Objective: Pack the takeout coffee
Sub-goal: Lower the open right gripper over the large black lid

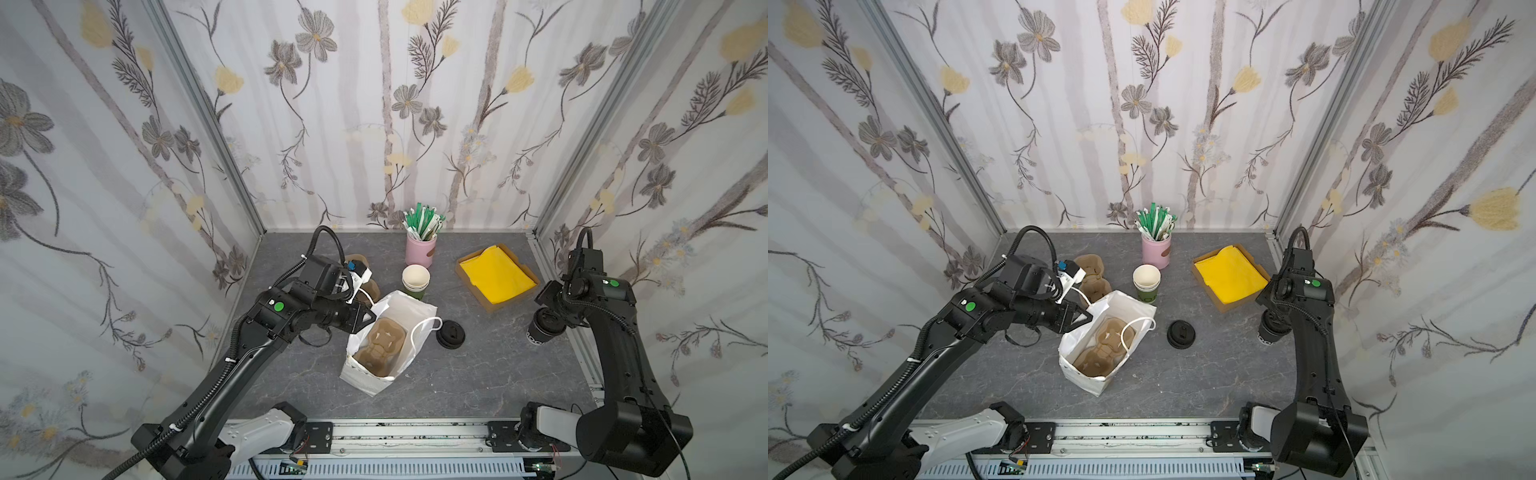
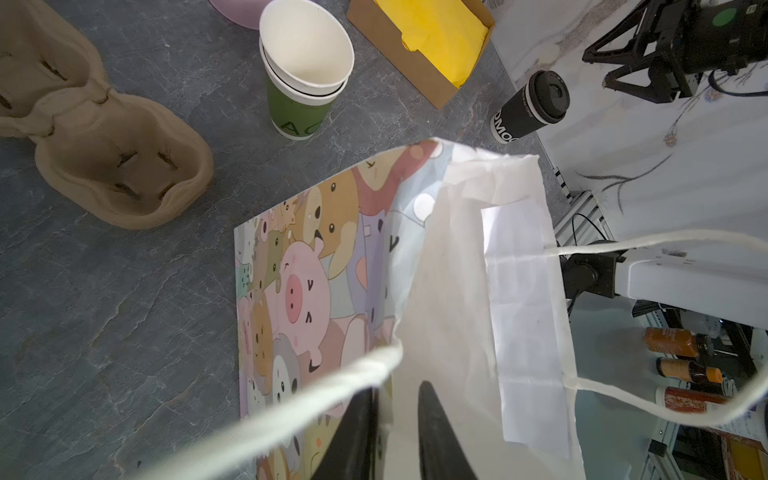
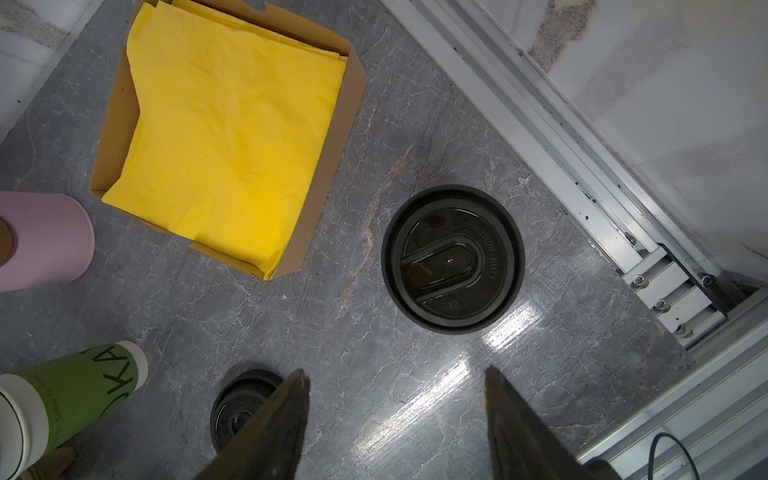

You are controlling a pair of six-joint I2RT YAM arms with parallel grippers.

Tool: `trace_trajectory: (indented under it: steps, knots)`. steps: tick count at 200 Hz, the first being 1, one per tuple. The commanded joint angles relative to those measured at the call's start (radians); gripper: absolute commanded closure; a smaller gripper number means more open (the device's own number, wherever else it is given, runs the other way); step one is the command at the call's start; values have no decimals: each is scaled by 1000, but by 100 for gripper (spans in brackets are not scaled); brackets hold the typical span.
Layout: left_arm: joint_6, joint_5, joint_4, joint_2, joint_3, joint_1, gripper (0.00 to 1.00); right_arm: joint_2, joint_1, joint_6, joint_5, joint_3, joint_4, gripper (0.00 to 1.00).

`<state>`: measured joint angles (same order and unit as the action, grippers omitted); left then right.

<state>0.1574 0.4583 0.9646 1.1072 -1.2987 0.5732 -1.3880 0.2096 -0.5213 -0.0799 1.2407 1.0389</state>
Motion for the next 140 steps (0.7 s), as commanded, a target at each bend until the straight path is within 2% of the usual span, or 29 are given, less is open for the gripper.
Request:
trace_trajectory:
  steps: [1,53,140]
  knots:
    - [-3,-28,-19,-15,27,-1,77,6,5,16,-23,6,-1,33]
    - [-2,-73,-19,-41,33,-7,68,3,14,39,-18,30,18,33]
    - [16,-89,-14,-70,56,-9,69,9,17,49,-15,-1,10,33]
